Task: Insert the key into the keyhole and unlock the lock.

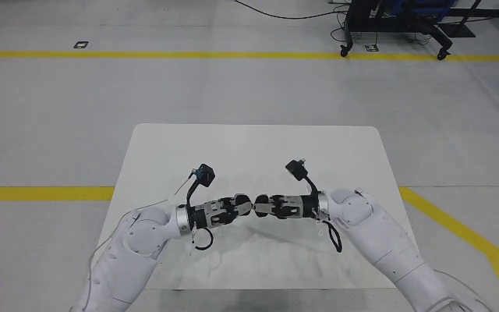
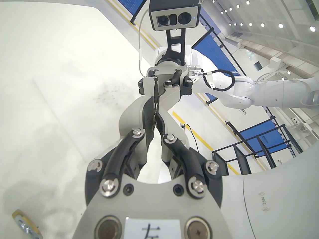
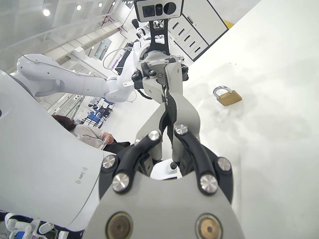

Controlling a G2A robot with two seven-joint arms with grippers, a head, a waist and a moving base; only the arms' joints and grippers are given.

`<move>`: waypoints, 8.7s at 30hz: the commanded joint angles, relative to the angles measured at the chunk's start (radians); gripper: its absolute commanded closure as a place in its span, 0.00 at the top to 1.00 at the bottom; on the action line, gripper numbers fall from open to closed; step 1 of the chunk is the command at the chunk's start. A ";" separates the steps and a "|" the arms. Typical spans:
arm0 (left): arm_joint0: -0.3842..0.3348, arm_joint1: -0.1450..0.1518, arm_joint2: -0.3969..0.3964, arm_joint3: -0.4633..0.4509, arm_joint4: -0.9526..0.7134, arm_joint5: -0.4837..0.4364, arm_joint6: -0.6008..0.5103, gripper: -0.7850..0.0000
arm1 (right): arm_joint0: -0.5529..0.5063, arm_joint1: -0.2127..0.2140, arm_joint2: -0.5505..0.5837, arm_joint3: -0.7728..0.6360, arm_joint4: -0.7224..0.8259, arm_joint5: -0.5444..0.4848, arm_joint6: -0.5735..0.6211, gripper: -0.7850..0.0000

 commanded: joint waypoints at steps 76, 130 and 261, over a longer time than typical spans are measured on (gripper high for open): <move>-0.021 0.035 0.056 -0.203 0.860 0.448 -0.367 0.09 | -0.128 0.097 0.236 0.091 0.028 -0.158 -0.145 0.00; -0.014 0.021 -0.029 -0.183 0.529 0.488 -0.074 0.00 | -0.128 0.097 0.236 0.091 0.028 -0.158 -0.145 0.00; -0.347 -0.124 0.180 0.361 -0.643 0.793 0.208 0.00 | -0.374 -0.002 0.081 -0.458 0.095 0.818 -0.828 0.00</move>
